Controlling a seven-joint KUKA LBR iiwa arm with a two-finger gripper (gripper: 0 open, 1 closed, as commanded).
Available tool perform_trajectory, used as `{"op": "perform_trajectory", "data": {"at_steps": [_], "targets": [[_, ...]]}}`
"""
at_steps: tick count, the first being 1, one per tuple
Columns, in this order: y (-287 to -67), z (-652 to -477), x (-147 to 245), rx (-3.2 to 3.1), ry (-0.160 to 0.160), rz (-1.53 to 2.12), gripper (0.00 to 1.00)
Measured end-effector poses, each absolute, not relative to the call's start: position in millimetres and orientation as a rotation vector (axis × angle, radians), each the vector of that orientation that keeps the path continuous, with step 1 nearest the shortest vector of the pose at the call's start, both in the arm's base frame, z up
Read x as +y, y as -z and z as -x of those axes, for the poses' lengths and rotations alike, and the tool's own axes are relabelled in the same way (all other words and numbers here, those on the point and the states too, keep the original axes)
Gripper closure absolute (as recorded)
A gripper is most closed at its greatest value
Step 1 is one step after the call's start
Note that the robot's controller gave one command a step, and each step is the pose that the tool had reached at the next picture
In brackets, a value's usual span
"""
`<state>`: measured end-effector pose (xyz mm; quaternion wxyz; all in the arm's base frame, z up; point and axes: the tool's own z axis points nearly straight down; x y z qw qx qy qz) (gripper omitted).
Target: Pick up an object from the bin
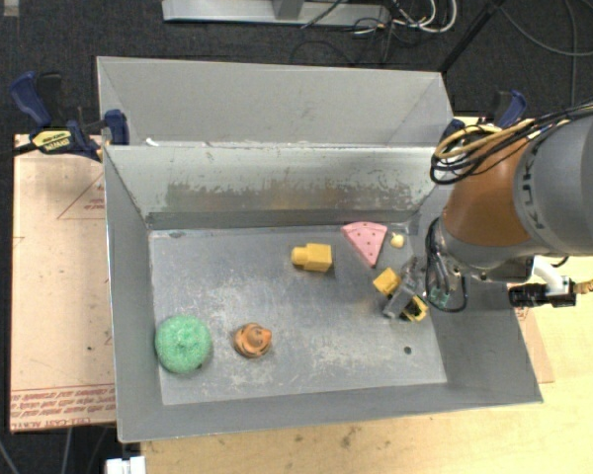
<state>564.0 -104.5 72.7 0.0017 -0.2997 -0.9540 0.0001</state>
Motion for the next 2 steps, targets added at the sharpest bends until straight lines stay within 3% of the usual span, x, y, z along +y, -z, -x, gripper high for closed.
{"op": "perform_trajectory", "data": {"at_steps": [2], "targets": [[-115, -563.7, -104, -2.994, 0.000, 0.940, 1.00]]}}
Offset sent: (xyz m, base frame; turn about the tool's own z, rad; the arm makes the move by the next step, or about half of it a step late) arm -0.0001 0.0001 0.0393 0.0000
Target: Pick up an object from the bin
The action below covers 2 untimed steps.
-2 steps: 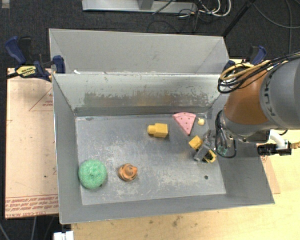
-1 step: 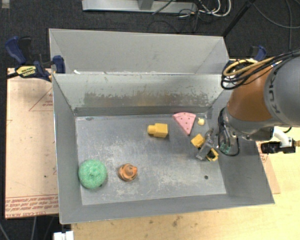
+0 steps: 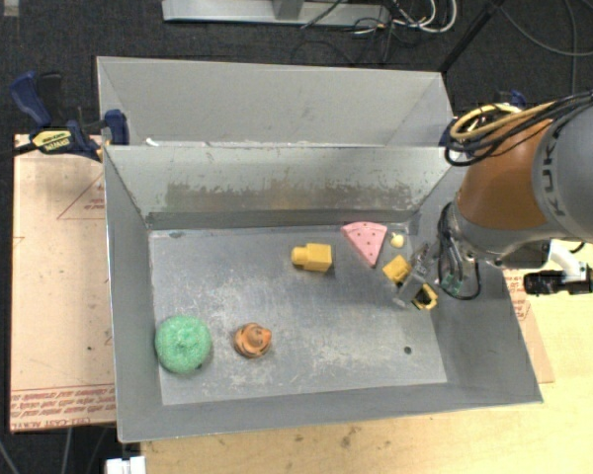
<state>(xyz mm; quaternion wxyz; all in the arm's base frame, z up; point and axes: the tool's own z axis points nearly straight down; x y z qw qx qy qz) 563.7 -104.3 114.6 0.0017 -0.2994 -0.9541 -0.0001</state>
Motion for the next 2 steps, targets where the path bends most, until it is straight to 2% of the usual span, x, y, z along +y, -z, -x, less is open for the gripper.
{"op": "perform_trajectory", "data": {"at_steps": [2], "targets": [[-140.8, -565.1, -104.6, -3.000, 0.001, 0.940, 1.00]]}}
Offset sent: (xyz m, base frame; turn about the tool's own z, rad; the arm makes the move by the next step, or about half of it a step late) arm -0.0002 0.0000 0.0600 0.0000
